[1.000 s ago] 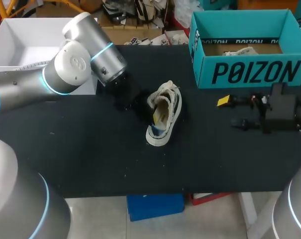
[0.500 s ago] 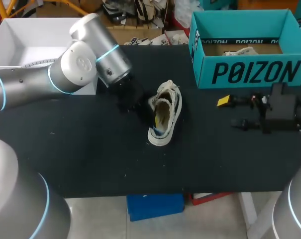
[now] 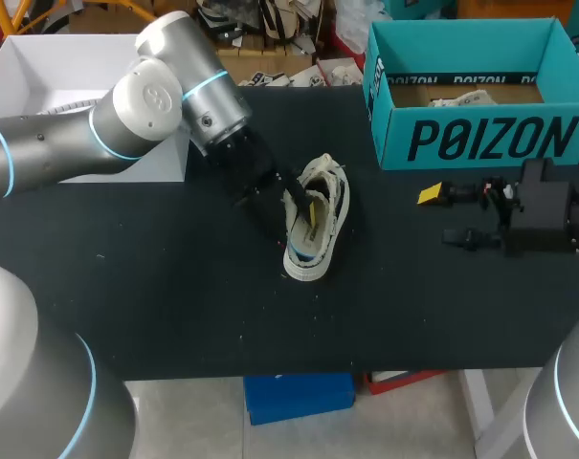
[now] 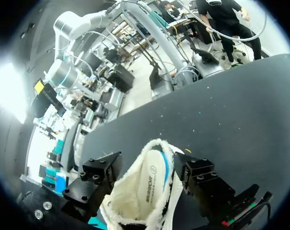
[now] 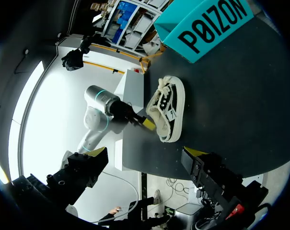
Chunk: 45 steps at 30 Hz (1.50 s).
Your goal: Take the shoe out of the shoebox, open the shoe tongue, remove and reinsert the insole, then place the shoe into the shoebox
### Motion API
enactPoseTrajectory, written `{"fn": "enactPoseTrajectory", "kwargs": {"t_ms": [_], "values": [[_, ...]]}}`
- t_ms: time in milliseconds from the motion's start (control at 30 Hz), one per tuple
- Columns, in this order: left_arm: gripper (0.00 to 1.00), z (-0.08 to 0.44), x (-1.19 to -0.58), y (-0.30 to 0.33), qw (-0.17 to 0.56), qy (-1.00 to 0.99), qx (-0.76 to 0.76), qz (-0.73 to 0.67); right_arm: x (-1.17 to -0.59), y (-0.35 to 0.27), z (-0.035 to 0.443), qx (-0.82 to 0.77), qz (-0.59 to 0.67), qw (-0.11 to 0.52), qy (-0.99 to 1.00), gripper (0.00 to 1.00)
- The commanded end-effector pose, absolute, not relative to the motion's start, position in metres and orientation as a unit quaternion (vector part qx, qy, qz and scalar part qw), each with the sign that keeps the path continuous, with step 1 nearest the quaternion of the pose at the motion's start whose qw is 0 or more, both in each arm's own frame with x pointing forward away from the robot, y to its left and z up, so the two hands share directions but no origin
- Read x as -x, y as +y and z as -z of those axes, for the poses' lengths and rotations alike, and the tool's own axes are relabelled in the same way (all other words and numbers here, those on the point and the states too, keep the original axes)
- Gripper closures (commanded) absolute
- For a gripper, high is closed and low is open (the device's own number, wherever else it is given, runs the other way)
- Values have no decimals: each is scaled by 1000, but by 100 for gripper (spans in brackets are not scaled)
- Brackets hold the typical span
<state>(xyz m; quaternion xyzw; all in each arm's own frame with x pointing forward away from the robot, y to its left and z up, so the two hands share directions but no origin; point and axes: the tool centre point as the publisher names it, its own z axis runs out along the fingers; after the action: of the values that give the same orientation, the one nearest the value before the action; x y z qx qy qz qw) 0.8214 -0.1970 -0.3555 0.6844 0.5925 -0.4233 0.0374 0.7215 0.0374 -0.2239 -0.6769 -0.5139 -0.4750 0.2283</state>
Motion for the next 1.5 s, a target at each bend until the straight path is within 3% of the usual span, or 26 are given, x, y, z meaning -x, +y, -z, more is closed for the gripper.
{"fn": "enactPoseTrajectory", "kwargs": {"t_ms": [33, 67, 133, 600, 1500], "values": [[37, 334, -816, -186, 43, 597, -696, 396, -721, 37, 223, 677, 475, 228, -514, 0], [53, 332, -816, -186, 43, 598, -704, 380, -721, 37, 223, 677, 475, 228, -514, 0], [99, 329, -814, -186, 41, 598, -716, 359, -721, 37, 223, 677, 475, 228, -514, 0], [100, 352, -807, -189, -1, 607, -755, 247, -721, 37, 223, 677, 475, 228, -514, 0], [100, 395, -816, -197, -42, 619, -746, 243, -721, 37, 223, 677, 475, 228, -514, 0]]}}
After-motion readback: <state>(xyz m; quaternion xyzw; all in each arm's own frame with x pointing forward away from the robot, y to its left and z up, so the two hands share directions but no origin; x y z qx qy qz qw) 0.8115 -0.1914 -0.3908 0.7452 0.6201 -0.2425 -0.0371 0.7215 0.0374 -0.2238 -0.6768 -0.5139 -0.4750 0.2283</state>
